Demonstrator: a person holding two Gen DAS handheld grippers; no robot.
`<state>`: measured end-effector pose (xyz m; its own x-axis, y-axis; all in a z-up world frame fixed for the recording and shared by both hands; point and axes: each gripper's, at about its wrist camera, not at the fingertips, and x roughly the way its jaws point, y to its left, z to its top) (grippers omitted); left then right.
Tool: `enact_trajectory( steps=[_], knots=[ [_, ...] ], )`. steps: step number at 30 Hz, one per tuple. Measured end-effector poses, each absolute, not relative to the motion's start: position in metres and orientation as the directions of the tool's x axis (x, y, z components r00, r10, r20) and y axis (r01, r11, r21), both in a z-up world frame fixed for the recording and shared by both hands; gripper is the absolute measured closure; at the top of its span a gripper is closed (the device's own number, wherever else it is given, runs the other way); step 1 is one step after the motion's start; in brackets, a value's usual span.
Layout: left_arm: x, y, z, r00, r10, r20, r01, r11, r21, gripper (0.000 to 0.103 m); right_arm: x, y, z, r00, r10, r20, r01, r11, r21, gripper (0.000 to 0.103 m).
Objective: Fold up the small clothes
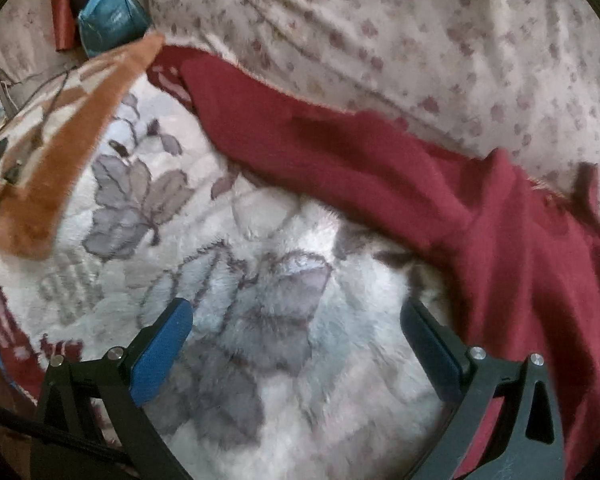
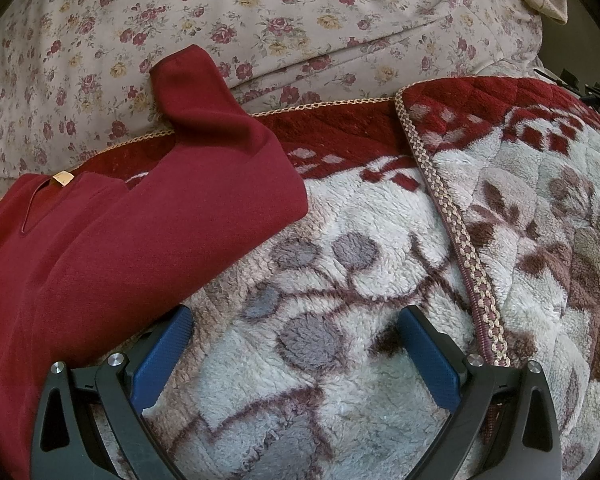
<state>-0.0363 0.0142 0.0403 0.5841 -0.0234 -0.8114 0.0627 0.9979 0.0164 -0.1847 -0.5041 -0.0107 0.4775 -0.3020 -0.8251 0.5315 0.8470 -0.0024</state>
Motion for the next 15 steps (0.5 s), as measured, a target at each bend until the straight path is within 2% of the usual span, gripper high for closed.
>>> enact_trajectory(
  steps=[7,15],
  knots=[
    [-0.083,-0.002,0.082,0.66,-0.042,-0.75,0.113,0.993,0.044,0.0,-0.193,-0.501,0.005,0.476,-0.198,-0.857,0.478,0.876,0.063,0.0],
    [-0.104,-0.031,0.111,0.66,-0.131,-0.74,0.209,0.978,0.014,0.0,-0.263,-0.442,0.087,0.592,-0.161,-0.79,0.398,0.91,0.113,0.0]
  ],
)
